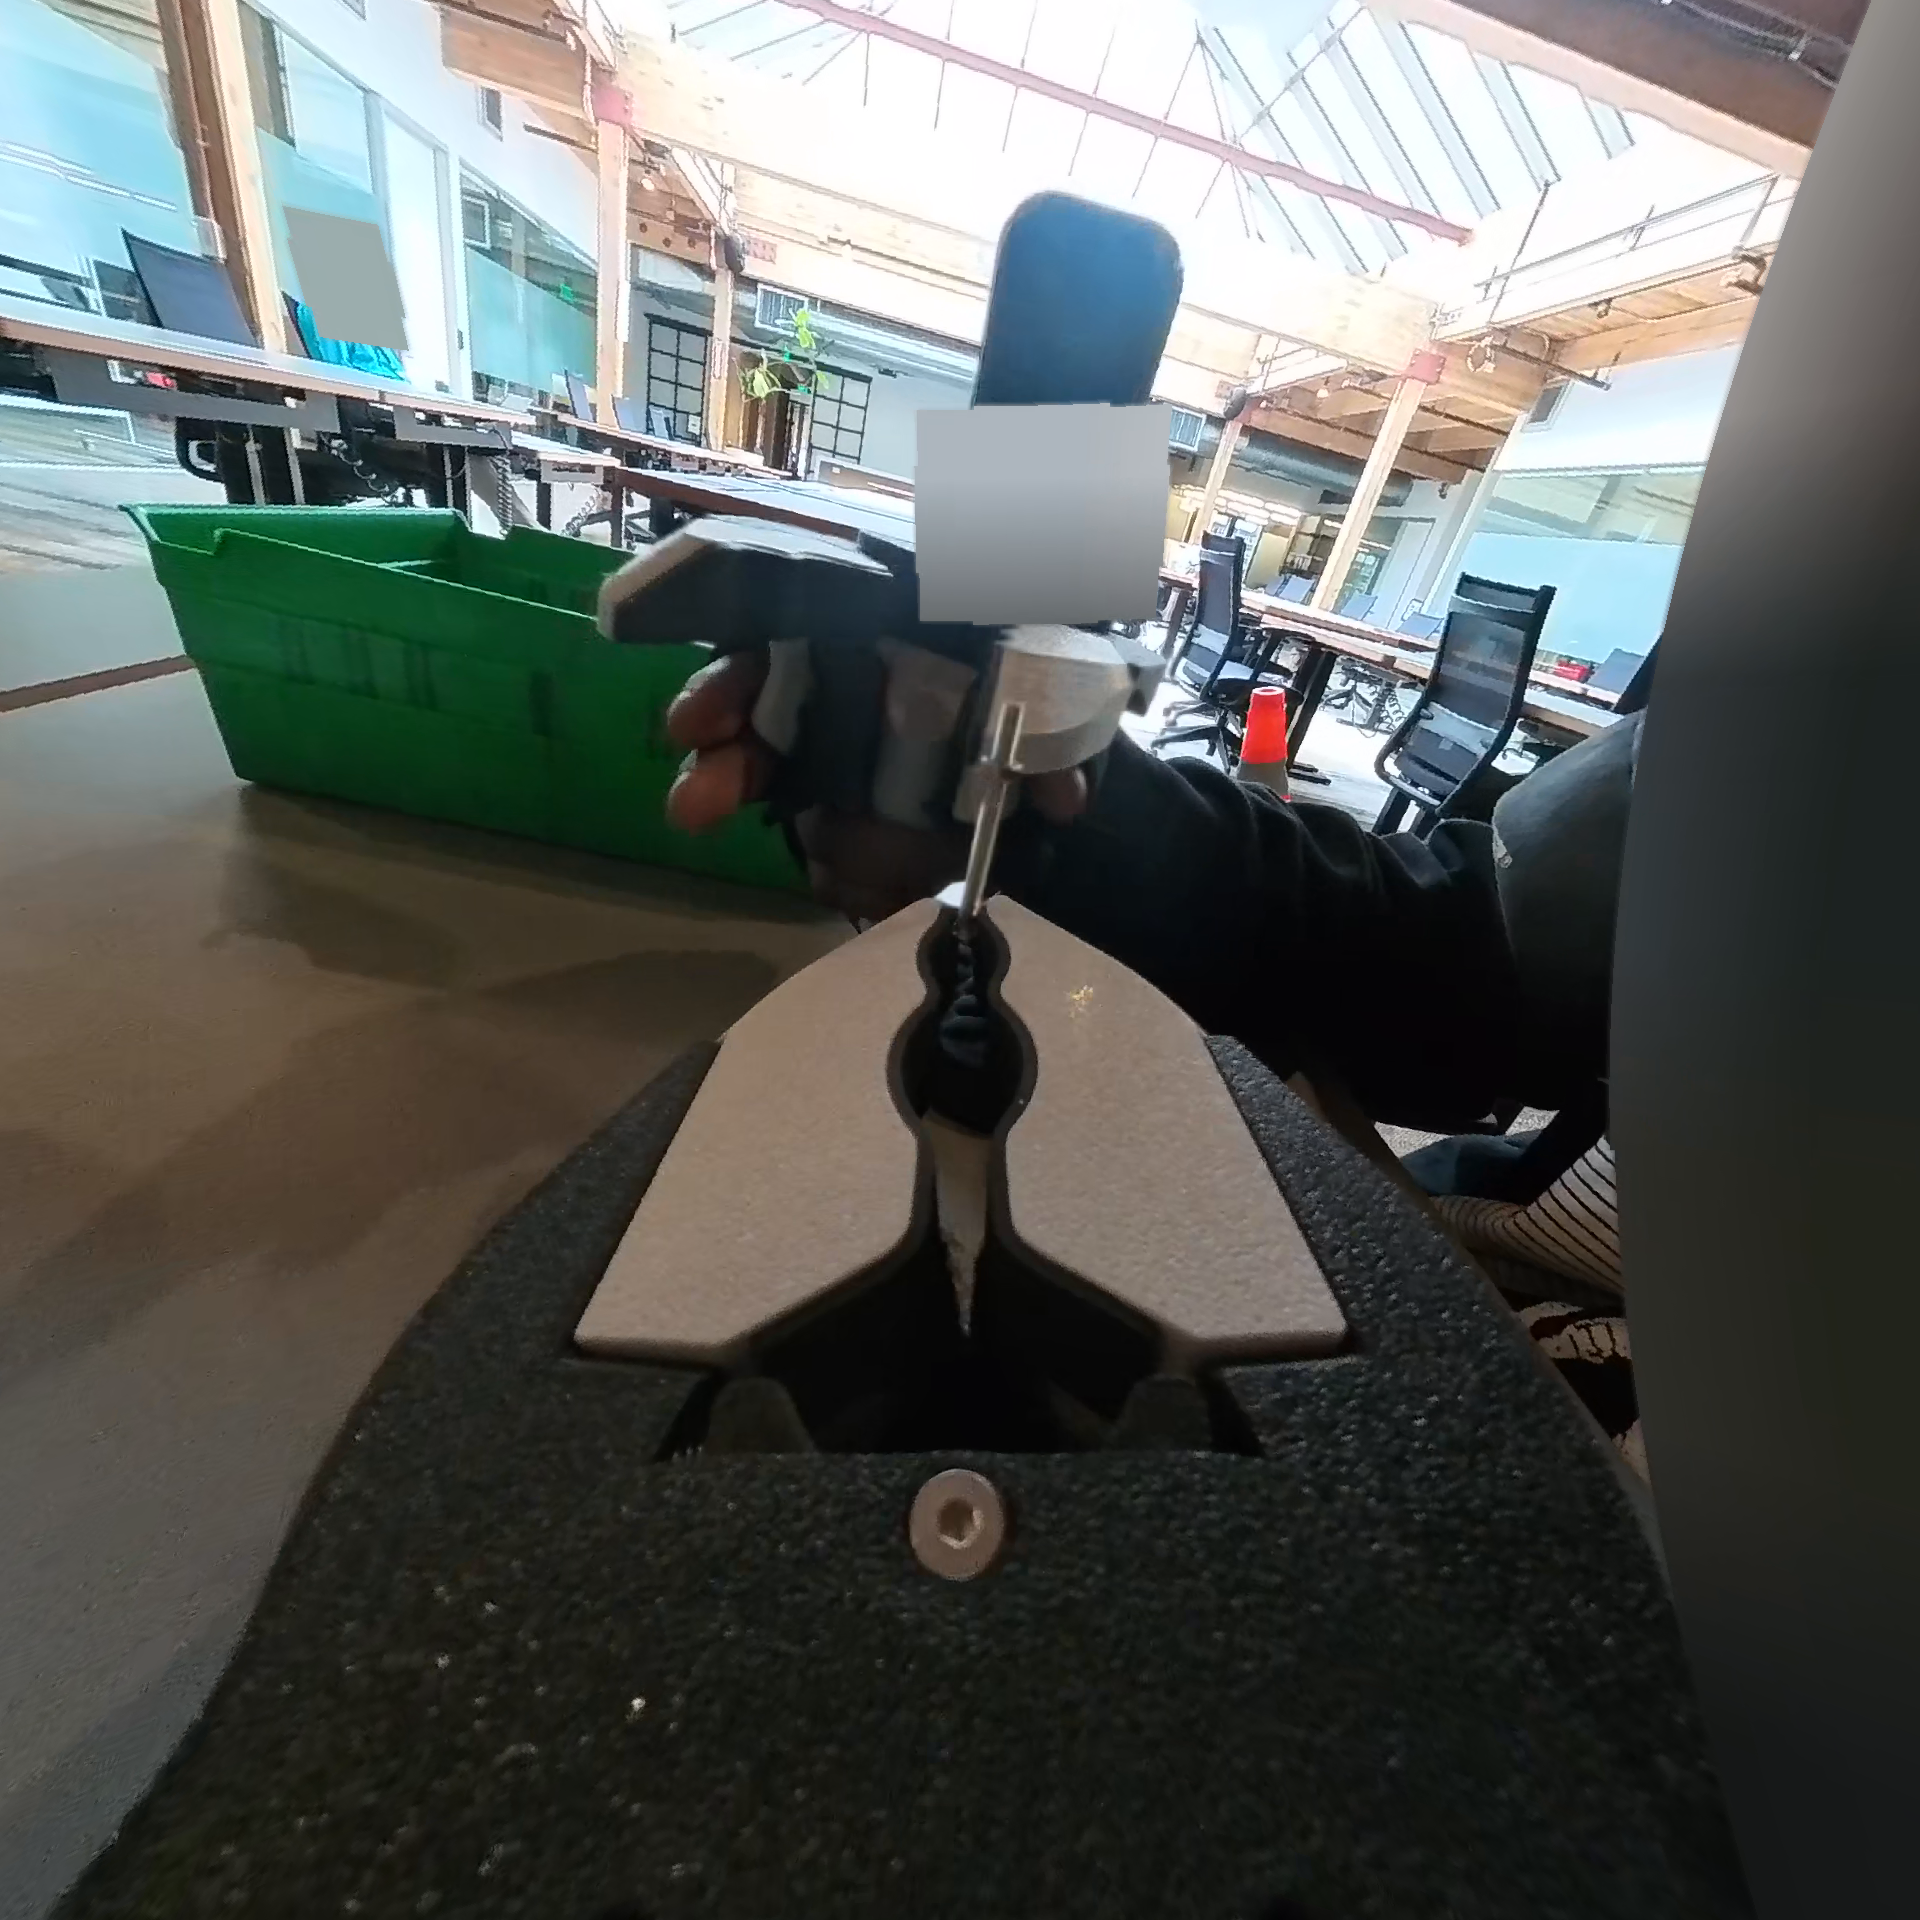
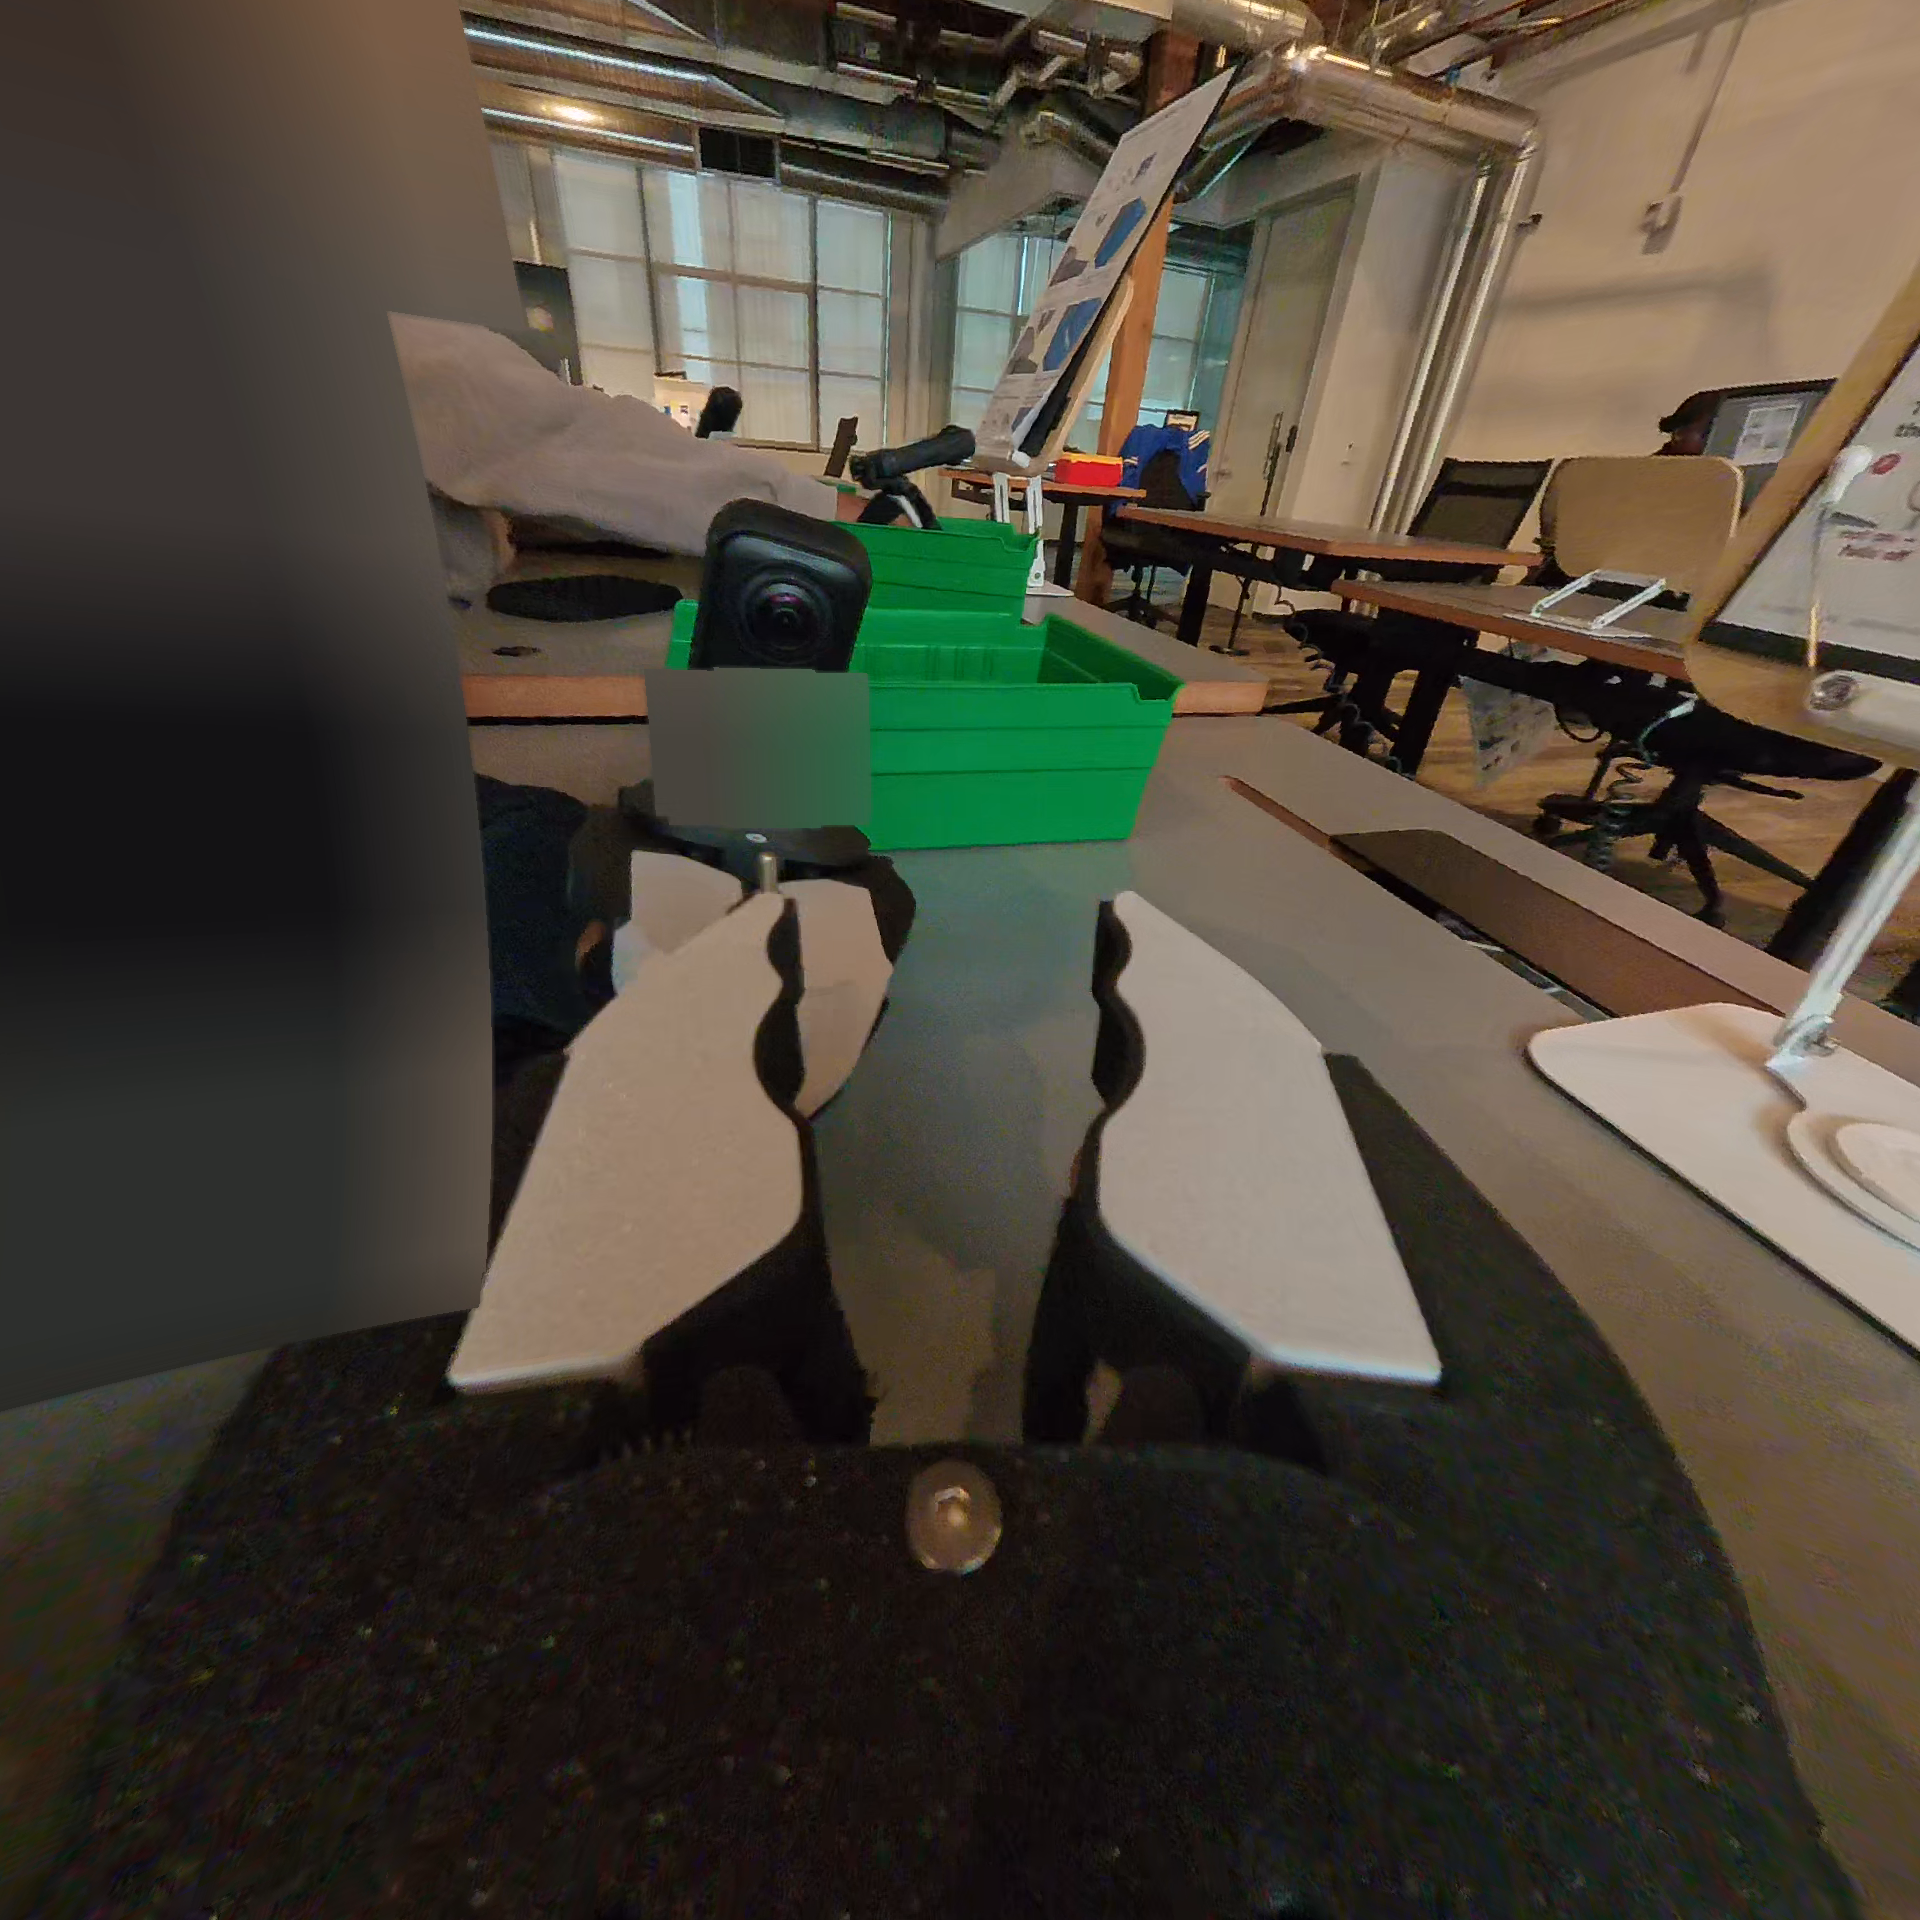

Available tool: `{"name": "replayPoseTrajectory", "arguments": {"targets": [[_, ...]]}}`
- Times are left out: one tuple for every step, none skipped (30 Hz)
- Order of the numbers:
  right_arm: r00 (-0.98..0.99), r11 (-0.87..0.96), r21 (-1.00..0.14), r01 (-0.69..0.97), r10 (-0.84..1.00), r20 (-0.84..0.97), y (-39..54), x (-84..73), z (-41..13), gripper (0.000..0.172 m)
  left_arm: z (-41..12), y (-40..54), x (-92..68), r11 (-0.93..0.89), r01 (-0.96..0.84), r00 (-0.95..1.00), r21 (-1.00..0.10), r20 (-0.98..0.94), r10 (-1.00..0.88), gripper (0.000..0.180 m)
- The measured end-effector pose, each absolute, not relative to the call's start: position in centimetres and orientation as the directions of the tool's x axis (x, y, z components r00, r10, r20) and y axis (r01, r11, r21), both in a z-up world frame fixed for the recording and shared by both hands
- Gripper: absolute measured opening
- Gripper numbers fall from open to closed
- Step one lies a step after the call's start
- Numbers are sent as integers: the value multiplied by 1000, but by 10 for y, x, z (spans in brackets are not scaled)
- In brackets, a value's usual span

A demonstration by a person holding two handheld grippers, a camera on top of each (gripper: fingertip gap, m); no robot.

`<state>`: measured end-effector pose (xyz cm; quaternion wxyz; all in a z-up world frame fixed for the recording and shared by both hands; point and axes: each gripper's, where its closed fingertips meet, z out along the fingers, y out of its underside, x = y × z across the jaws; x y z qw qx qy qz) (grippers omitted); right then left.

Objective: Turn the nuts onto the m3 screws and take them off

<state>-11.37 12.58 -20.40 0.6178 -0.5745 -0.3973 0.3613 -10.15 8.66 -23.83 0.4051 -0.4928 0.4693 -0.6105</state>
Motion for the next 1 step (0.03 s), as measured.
{"name": "replayPoseTrajectory", "arguments": {"targets": [[420,82,-997,13,904,79,125,-112,-204,53,-238,87,-102,-231,31,-184,-972,222,-958,1]]}}
